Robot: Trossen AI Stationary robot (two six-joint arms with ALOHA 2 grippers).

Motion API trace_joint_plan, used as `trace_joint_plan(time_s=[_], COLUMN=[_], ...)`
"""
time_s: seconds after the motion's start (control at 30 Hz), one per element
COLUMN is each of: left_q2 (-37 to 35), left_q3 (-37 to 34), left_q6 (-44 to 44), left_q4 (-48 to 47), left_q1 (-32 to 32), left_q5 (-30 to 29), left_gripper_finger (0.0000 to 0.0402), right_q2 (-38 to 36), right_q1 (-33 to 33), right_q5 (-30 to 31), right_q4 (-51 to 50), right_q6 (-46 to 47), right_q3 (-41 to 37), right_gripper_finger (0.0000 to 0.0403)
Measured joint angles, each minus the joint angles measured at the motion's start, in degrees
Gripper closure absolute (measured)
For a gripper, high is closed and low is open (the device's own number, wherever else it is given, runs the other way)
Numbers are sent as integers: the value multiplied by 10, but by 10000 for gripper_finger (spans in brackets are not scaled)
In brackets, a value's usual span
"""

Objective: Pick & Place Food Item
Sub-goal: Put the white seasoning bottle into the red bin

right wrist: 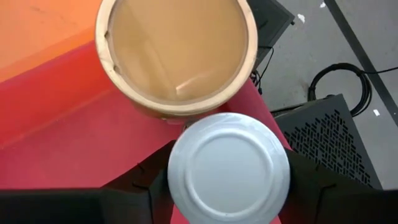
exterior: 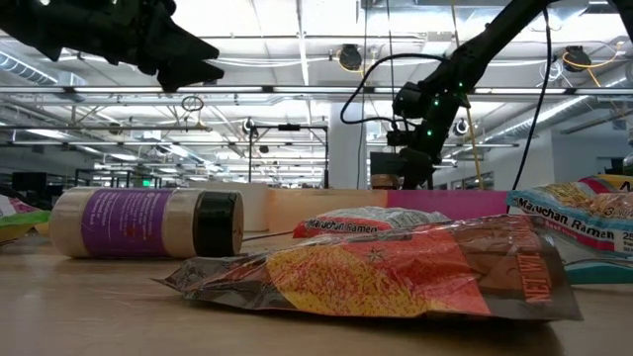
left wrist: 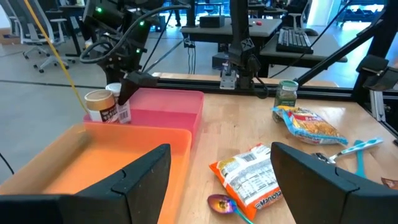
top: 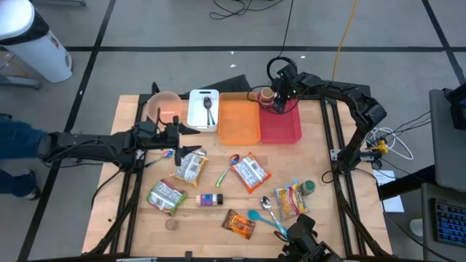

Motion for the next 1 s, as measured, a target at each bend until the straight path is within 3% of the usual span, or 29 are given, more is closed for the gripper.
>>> trace_joint_plan(time_s=[1.0], left_q2=[2], left_q3=[0], left_q6=[0], left_q4=[1], left_q1=[0], left_q5=[7], left_gripper_finger=[123], right_q2=[-2], right_q1=[0], right_q5=[2], right_q4=[14], right_q6=[2], right_q3=[-3], right_gripper_finger=[121])
